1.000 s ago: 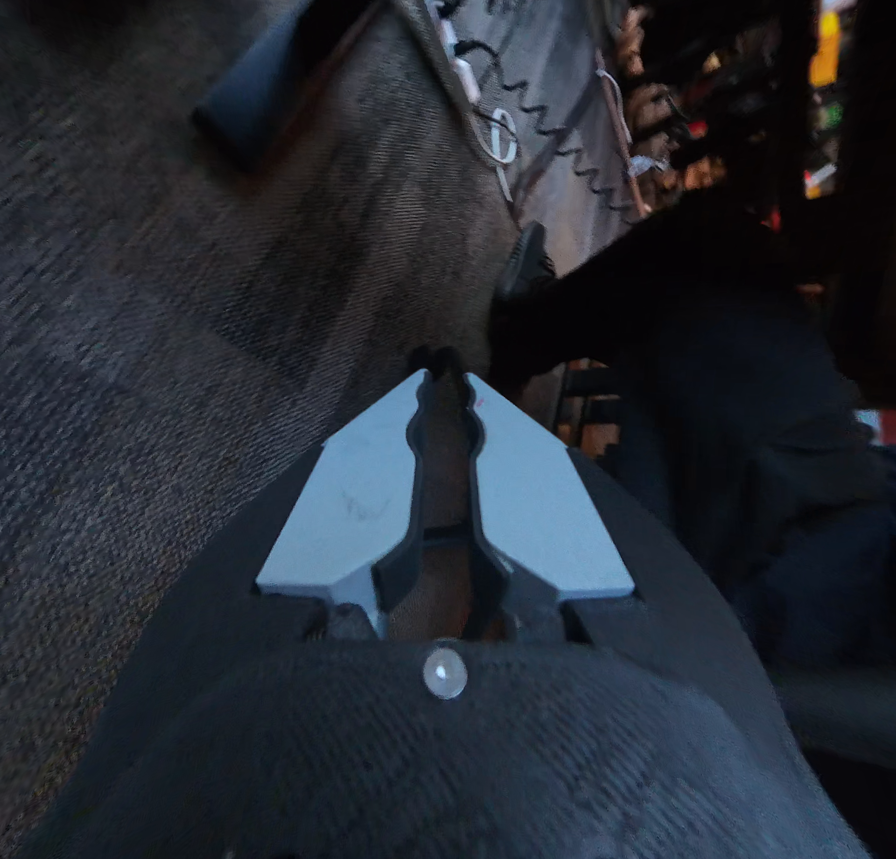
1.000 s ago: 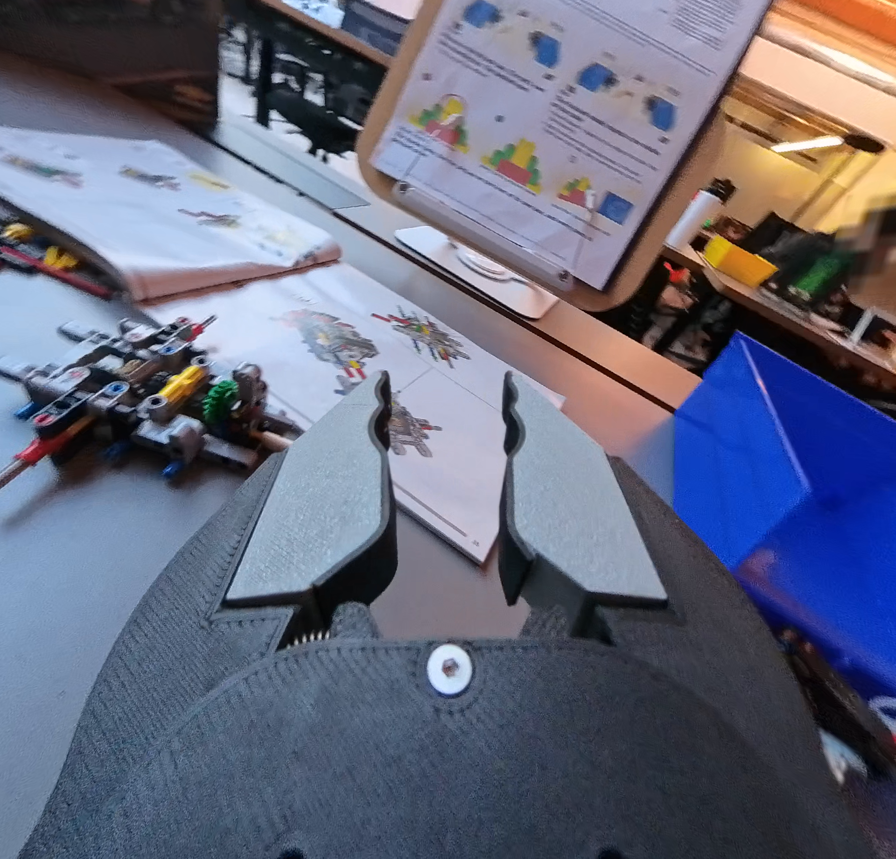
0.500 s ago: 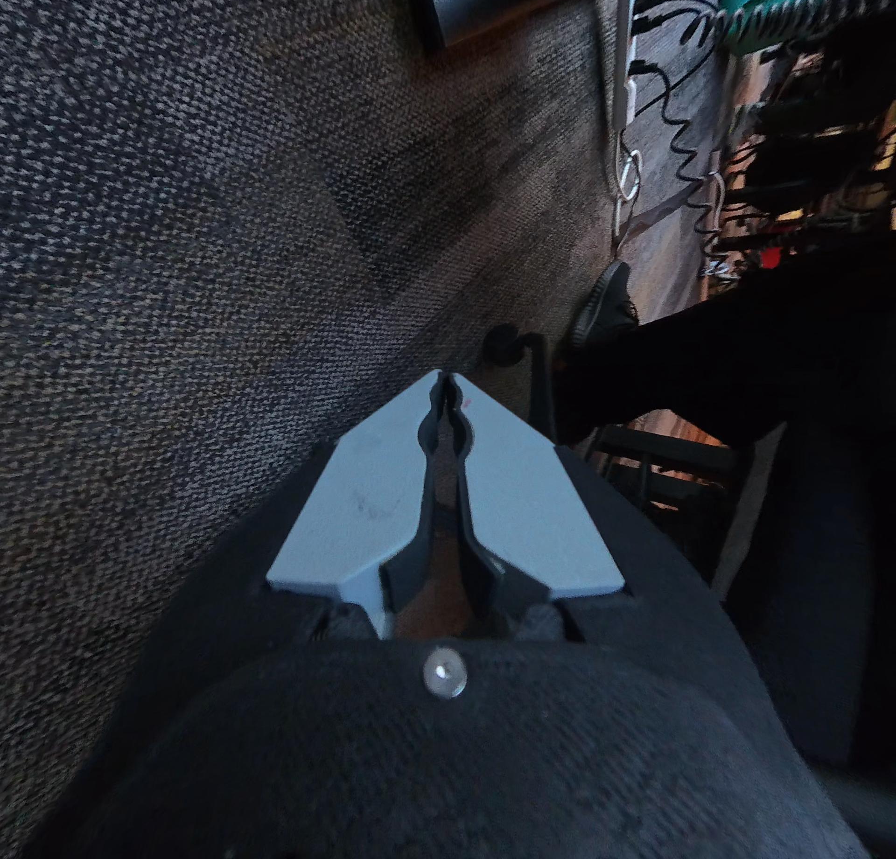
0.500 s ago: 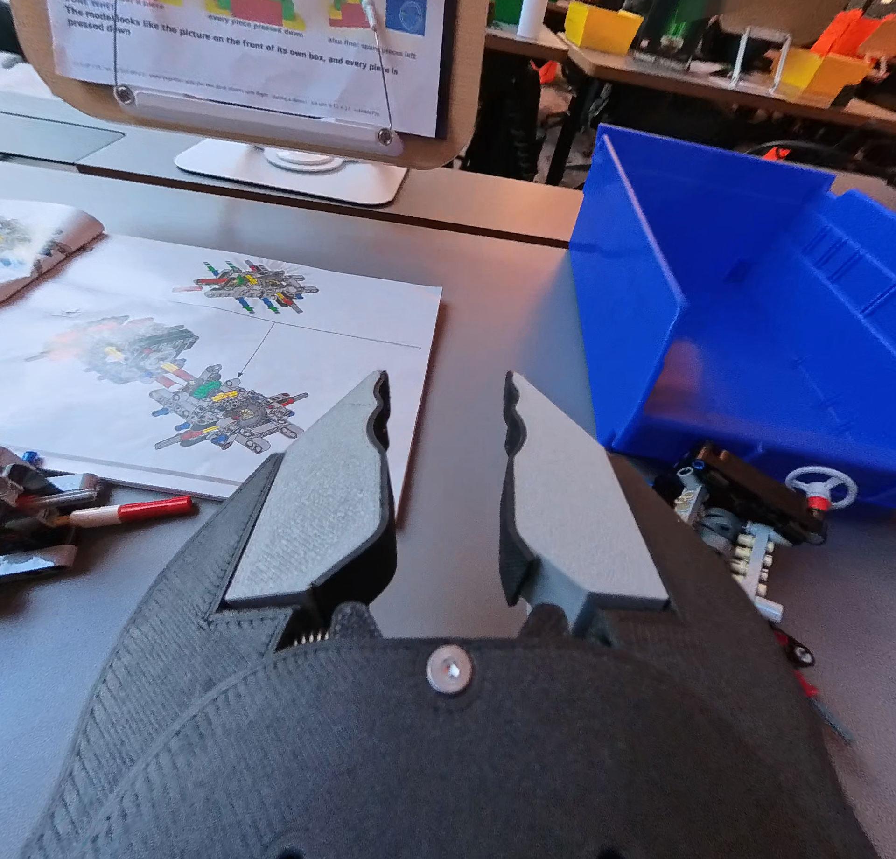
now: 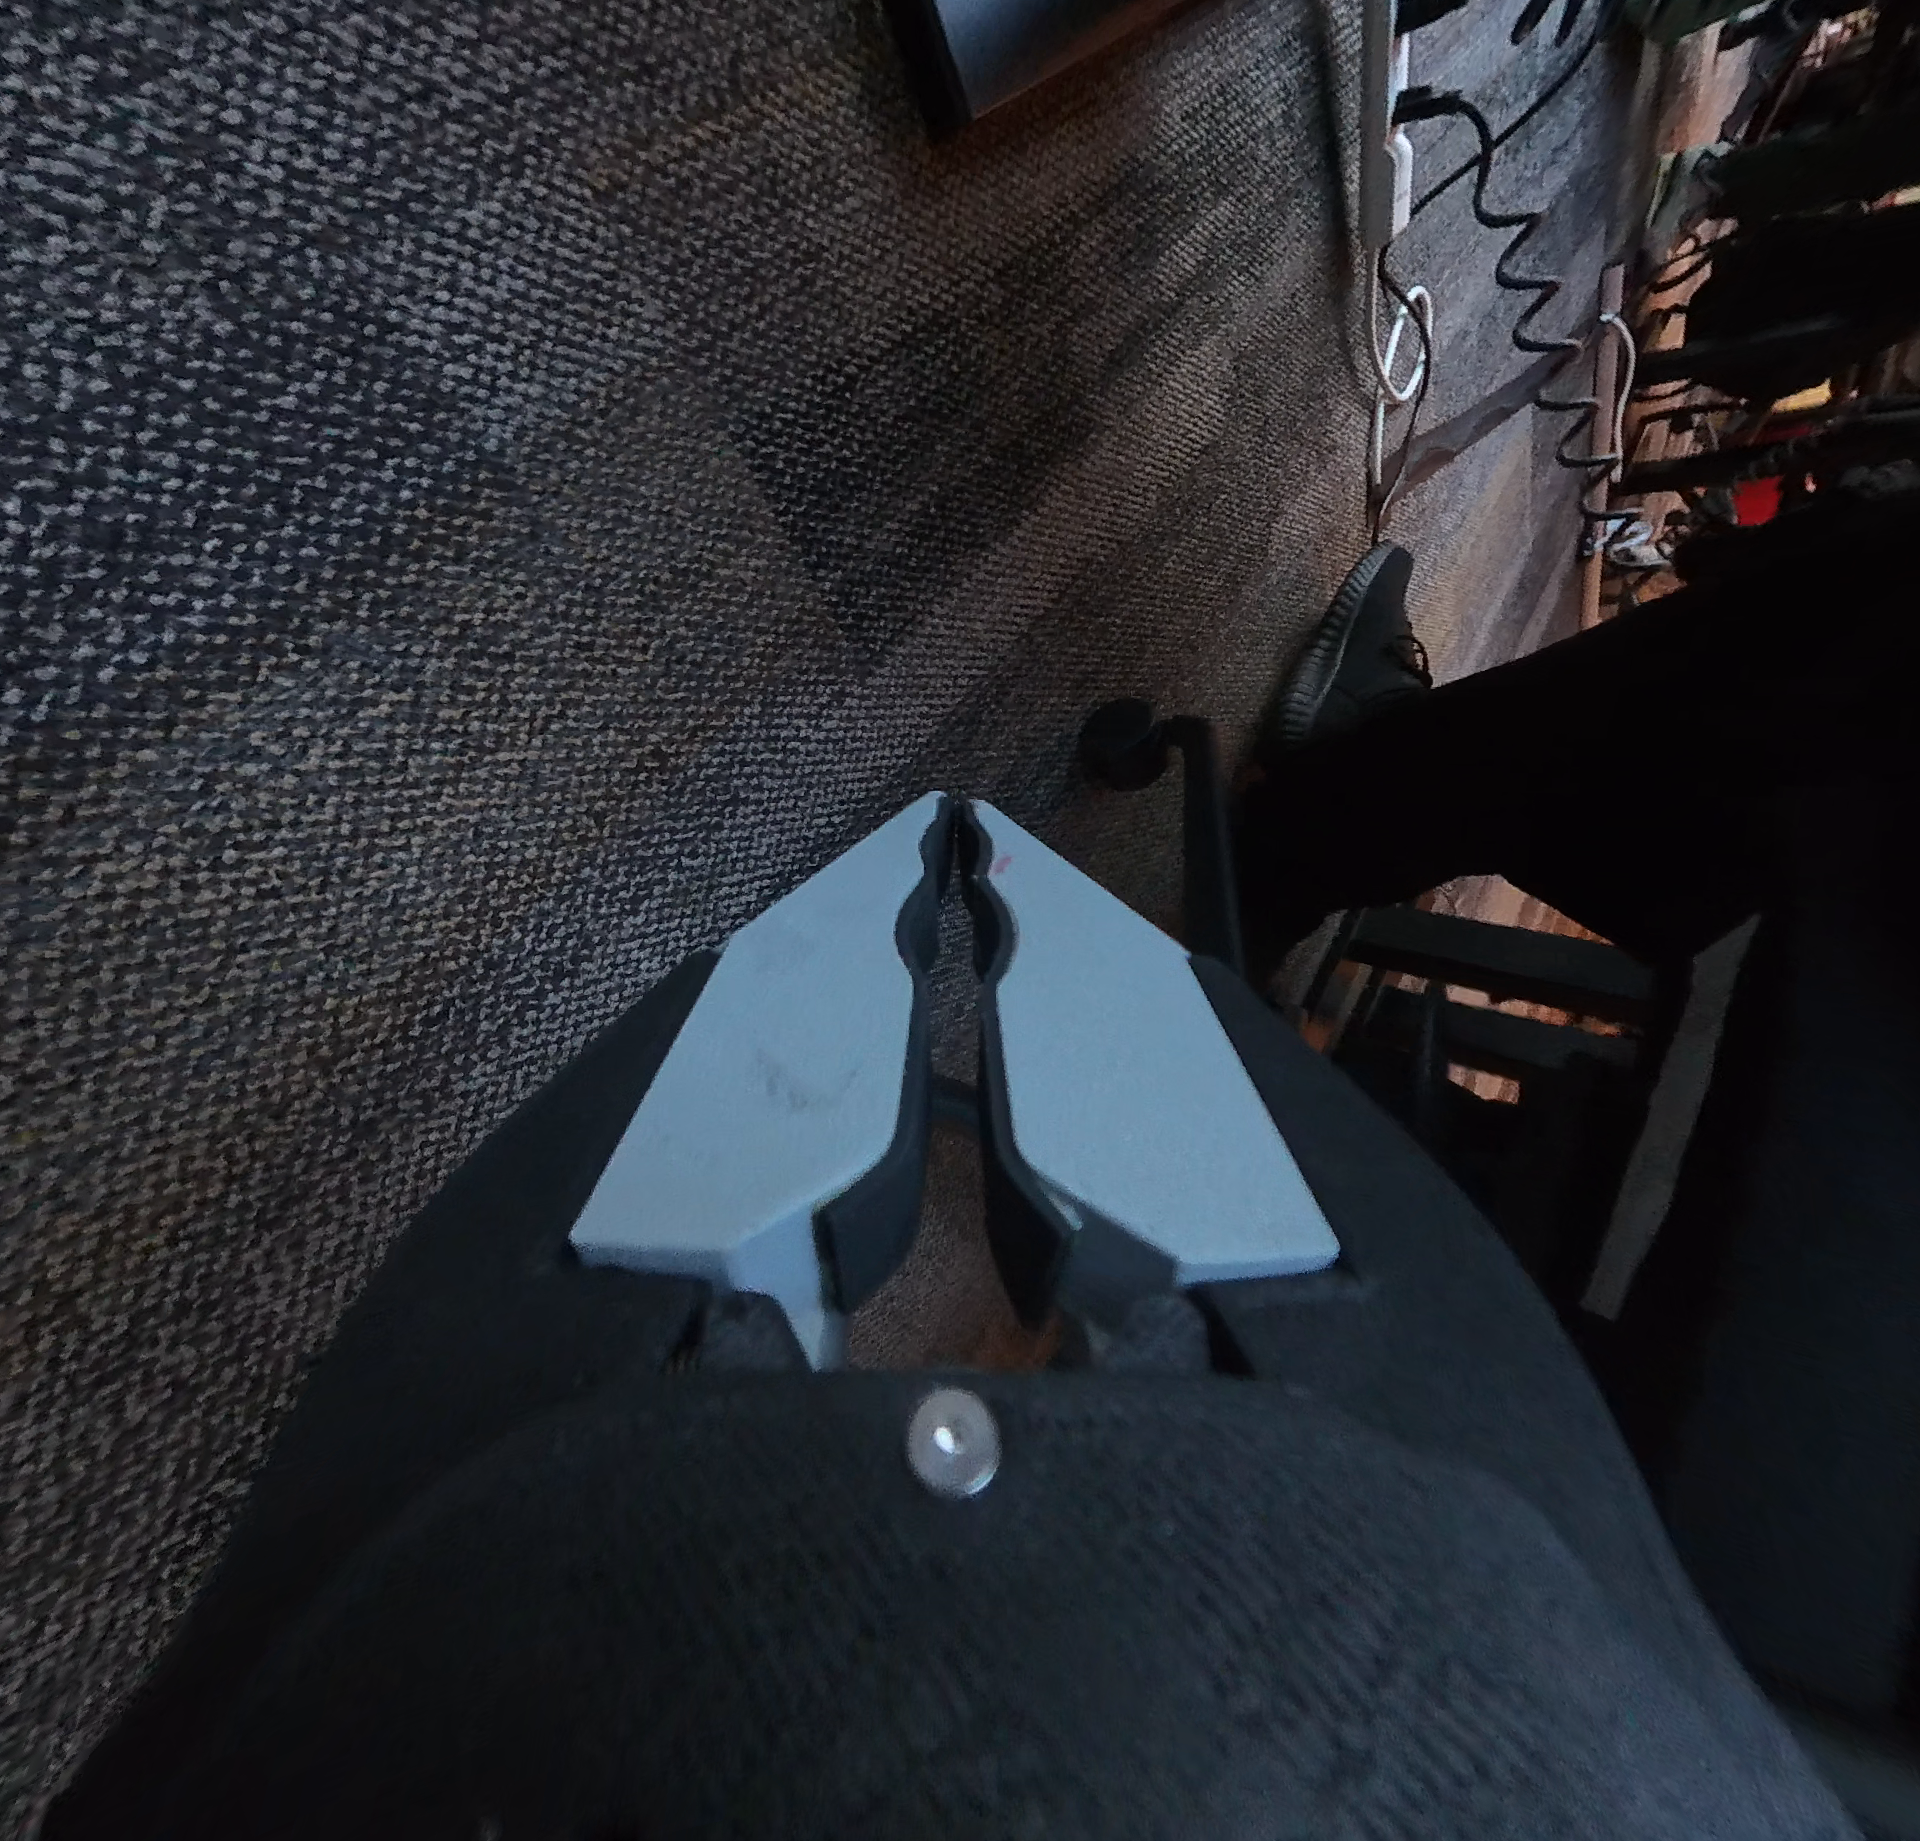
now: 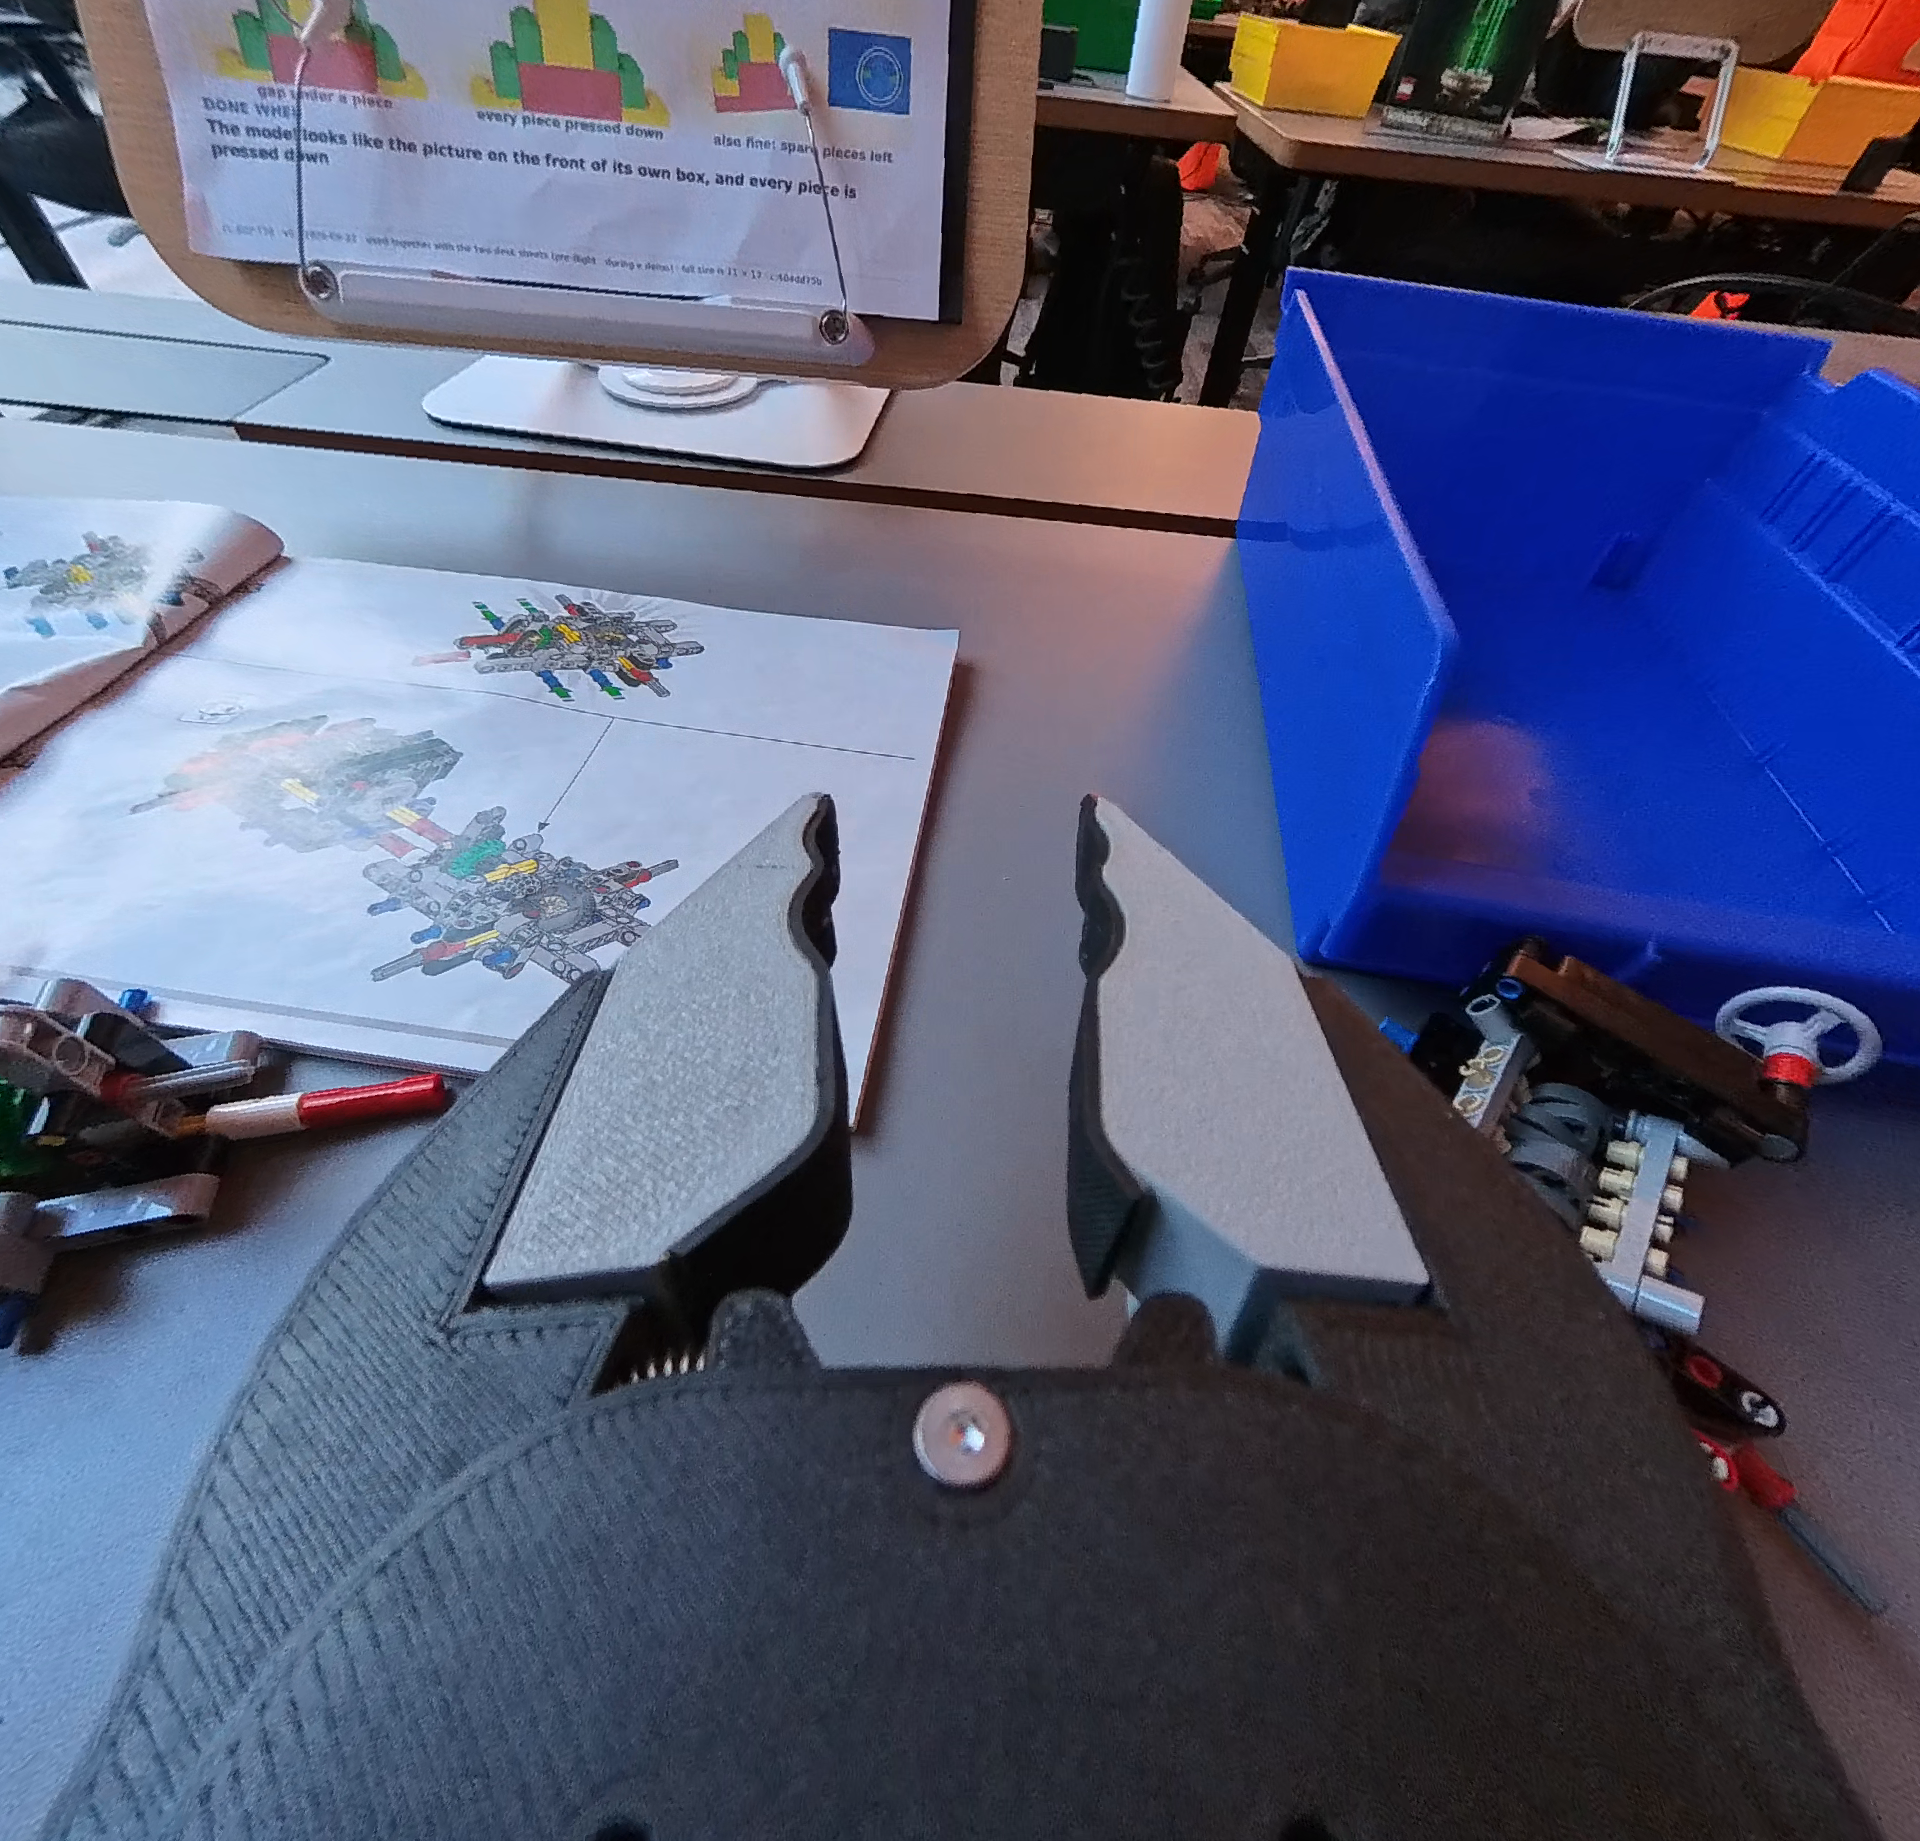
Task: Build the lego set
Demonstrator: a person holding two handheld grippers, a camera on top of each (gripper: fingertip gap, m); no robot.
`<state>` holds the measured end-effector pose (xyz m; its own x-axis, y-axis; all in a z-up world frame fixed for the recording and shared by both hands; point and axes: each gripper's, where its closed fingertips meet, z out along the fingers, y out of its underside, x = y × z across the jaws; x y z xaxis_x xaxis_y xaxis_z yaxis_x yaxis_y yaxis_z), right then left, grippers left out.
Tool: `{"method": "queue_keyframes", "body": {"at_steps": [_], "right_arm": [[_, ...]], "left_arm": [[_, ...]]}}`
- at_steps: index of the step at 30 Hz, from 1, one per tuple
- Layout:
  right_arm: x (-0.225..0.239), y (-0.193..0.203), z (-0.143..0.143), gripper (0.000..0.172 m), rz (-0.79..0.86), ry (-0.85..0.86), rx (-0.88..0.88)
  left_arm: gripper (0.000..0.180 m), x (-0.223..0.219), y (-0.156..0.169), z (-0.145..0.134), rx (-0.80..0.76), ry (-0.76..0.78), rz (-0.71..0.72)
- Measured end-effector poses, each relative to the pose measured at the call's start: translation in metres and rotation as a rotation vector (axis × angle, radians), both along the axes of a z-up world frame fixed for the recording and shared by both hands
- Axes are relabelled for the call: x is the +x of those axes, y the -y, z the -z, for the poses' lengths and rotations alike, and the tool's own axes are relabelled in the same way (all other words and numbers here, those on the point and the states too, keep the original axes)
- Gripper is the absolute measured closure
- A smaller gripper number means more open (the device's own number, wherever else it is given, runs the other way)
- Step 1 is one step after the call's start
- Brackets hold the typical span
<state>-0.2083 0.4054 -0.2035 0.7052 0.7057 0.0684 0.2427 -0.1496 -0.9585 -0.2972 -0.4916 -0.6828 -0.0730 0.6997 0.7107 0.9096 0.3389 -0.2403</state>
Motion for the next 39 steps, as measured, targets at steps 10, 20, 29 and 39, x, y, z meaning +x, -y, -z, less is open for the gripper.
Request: {"method": "queue_keyframes", "body": {"at_steps": [10, 20, 29, 39], "right_arm": [[-0.002, -0.001, 0.005, 0.129, -0.01, 0.02, -0.025], [-0.002, 0.001, 0.001, 0.129, -0.041, -0.032, -0.049], [-0.002, 0.006, -0.006, 0.13, -0.097, -0.113, -0.07], [0.0, 0.007, -0.01, 0.13, -0.11, -0.163, -0.08]], "left_arm": [[0.18, 0.026, 0.013, 0.022, -0.005, 0.079, -0.086], [0.18, 0.013, 0.001, -0.01, 0.001, 0.043, -0.083], [0.18, -0.025, -0.024, -0.08, 0.038, -0.098, -0.026], [0.18, -0.016, -0.06, -0.043, 0.085, -0.043, -0.01]]}}
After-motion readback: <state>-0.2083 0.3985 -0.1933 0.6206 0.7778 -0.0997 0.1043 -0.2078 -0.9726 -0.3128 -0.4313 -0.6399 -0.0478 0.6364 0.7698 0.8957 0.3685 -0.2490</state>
